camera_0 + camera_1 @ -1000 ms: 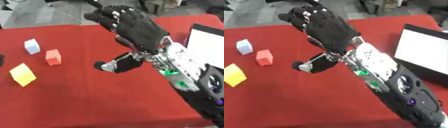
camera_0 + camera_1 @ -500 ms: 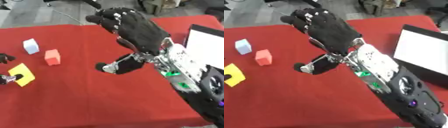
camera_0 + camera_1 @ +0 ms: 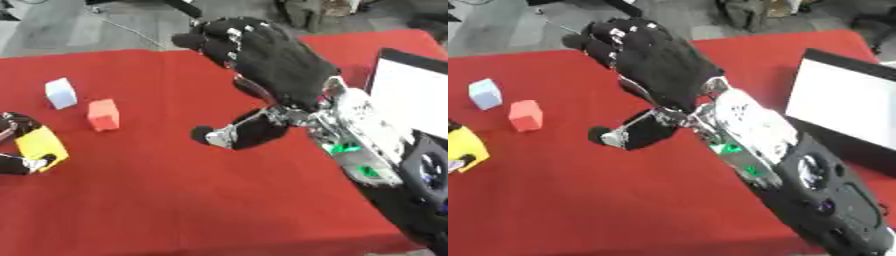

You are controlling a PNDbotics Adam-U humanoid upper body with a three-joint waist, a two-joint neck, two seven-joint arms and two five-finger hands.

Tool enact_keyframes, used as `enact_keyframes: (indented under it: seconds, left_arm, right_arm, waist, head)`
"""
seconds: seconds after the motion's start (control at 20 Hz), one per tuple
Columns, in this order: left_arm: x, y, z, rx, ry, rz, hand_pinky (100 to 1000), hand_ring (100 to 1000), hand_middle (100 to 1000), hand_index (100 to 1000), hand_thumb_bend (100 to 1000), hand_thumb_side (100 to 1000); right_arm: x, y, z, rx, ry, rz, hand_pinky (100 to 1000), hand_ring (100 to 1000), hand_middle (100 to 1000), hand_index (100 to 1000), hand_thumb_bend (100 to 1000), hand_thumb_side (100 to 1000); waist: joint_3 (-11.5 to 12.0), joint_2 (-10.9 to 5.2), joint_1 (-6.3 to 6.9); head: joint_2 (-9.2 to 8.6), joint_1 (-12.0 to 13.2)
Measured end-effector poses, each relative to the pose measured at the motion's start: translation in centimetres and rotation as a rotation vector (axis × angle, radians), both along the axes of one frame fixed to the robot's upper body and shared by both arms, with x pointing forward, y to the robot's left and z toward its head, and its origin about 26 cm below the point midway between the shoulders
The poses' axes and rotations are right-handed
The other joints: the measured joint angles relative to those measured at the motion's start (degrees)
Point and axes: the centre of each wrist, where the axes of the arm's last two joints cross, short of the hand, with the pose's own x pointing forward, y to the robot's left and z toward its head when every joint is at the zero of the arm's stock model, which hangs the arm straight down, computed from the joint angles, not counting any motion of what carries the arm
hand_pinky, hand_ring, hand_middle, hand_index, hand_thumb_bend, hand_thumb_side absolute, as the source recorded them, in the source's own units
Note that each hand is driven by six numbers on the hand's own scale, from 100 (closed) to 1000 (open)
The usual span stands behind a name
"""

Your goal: Pick up the objects with one hand, pass them to the other hand, and then place them into the box on the other side of the table.

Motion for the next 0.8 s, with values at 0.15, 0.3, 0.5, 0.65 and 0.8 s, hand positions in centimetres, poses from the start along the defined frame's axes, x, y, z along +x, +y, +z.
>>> enact_keyframes:
  seconds: [0.15, 0.3, 0.5, 0.65, 0.8]
  left_arm:
    - [0.1, -0.7, 0.6, -0.079, -0.009, -0.041, 682, 452, 421, 607, 100, 199]
    - [0.7, -2.4, 2.6, -0.204, -0.023, -0.143, 715, 443, 409, 598, 100, 337]
    - [1.8, -6.6, 5.9, -0.424, 0.056, -0.378, 737, 436, 403, 593, 100, 546]
    - [2.4, -10.3, 8.6, -0.558, 0.192, -0.567, 744, 437, 404, 594, 100, 598]
    - [2.6, -13.4, 10.7, -0.630, 0.324, -0.699, 746, 438, 406, 595, 100, 623]
  right_arm:
    - [0.0, 0.0, 0.0, -0.001, 0.006, 0.000, 749, 807, 785, 937, 557, 459]
    - [-0.1, 0.2, 0.1, -0.022, 0.005, 0.005, 799, 815, 804, 949, 563, 481]
    - [-0.2, 0.4, 0.3, -0.085, -0.023, 0.010, 880, 833, 843, 972, 598, 529]
    - [-0.2, 0.7, 0.5, -0.132, -0.048, 0.017, 903, 845, 867, 978, 602, 534]
    - [-0.3, 0.9, 0.6, -0.156, -0.064, 0.028, 908, 849, 875, 980, 602, 534]
  waist:
    - [0.23, 0.00, 0.07]
    - [0.40, 0.00, 0.27]
    - [0.55, 0.00, 0.25]
    - [0.76, 0.00, 0.21]
    - [0.95, 0.00, 0.21]
  head:
    - [0.00, 0.01]
    - [0.00, 0.08]
    - [0.00, 0.42]
    - [0.00, 0.48]
    - [0.00, 0.56]
